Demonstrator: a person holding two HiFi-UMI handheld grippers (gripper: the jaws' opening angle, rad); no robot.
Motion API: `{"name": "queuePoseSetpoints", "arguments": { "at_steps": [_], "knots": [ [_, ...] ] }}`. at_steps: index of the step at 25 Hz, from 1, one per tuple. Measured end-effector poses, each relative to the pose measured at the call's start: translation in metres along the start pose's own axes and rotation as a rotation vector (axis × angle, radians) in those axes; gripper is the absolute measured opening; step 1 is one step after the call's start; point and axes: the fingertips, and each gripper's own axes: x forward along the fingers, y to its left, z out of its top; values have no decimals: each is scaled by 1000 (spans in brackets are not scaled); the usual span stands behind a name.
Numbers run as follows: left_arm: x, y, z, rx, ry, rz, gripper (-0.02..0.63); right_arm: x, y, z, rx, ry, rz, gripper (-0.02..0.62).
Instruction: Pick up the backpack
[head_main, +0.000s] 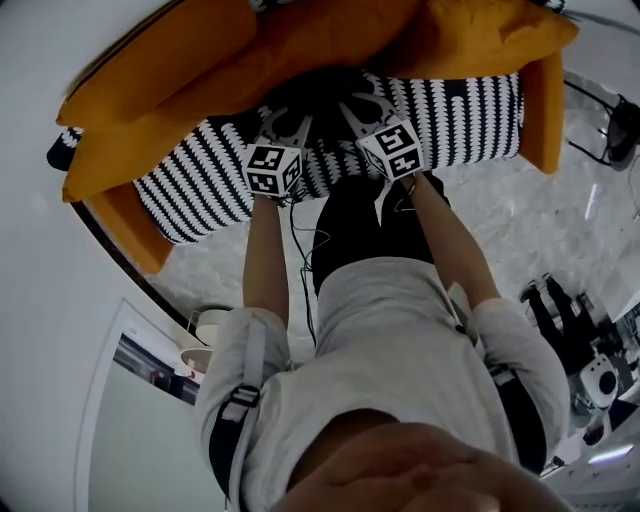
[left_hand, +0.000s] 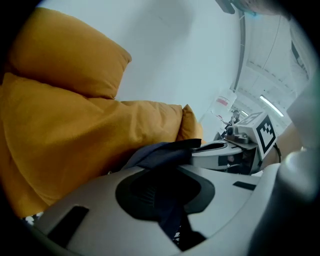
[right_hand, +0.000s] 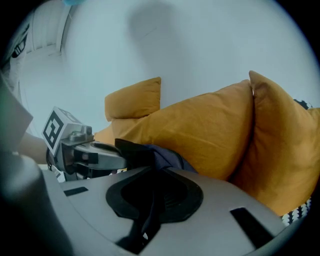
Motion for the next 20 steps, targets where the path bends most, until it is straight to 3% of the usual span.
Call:
{"name": "queuePoseSetpoints", "arguments": {
  "at_steps": [5,10,20],
  "knots": [
    [-13,-13,4,24,-34,6,44,-16,10,2,-11,-19,7,58],
    [-35,-26,-6,-10,-71,41,35,-28,27,-1,-30,-22,19,57],
    [-78,-63,-23,-9,-32,91,32,-72,77,-26,-32,28,67,55]
  ]
}}
